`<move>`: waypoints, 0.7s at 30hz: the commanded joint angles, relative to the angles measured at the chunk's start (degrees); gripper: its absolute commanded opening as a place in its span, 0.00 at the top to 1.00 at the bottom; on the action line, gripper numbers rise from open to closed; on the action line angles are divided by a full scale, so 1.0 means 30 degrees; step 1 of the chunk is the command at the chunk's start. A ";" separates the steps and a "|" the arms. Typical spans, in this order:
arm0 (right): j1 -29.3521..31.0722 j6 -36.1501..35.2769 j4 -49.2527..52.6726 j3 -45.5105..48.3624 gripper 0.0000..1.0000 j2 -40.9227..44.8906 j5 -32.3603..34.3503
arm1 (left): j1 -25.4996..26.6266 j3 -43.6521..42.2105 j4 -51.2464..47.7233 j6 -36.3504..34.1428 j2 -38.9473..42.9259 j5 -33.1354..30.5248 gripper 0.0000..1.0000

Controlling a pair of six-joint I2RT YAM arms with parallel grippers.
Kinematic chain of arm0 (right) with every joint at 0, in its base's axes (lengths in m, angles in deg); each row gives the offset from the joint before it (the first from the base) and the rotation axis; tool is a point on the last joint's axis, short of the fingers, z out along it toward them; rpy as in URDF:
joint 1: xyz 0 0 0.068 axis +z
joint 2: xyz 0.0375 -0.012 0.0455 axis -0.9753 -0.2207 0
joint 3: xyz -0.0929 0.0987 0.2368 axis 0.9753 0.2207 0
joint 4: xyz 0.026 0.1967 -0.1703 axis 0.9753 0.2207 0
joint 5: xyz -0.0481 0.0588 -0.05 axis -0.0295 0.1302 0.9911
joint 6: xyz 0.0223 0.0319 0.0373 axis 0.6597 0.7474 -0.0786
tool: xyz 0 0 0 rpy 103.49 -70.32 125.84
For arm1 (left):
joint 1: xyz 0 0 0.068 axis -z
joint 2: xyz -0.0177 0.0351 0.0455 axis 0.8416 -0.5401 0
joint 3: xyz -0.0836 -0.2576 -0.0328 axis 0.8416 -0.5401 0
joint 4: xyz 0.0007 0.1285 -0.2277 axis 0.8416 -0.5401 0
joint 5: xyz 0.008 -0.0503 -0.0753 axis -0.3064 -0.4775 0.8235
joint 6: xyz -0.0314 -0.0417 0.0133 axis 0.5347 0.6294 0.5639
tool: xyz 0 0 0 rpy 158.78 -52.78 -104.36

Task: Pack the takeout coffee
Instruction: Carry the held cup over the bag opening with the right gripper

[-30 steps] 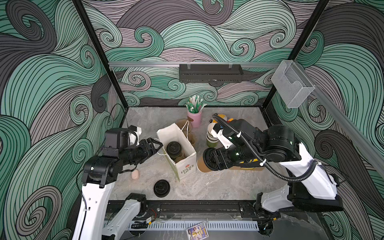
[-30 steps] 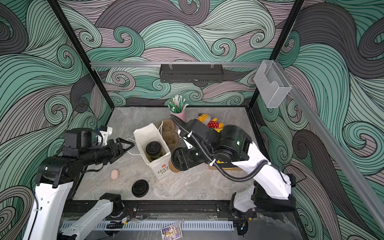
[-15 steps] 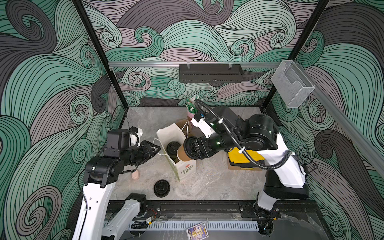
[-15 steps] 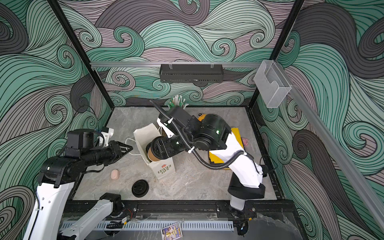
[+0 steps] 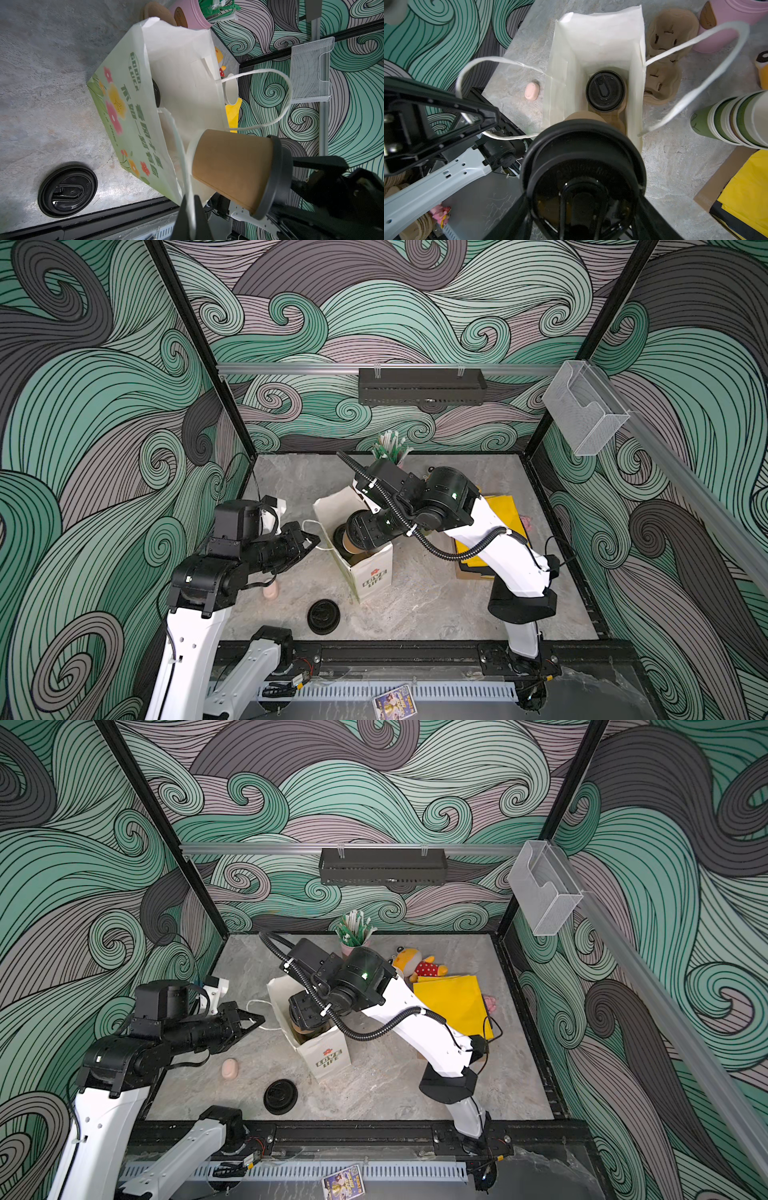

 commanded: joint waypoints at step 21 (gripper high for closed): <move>-0.0383 0.0310 0.0764 -0.0346 0.45 -0.3658 0.0720 | 0.0764 -0.0349 0.0564 0.0765 0.0545 0.0336 1.00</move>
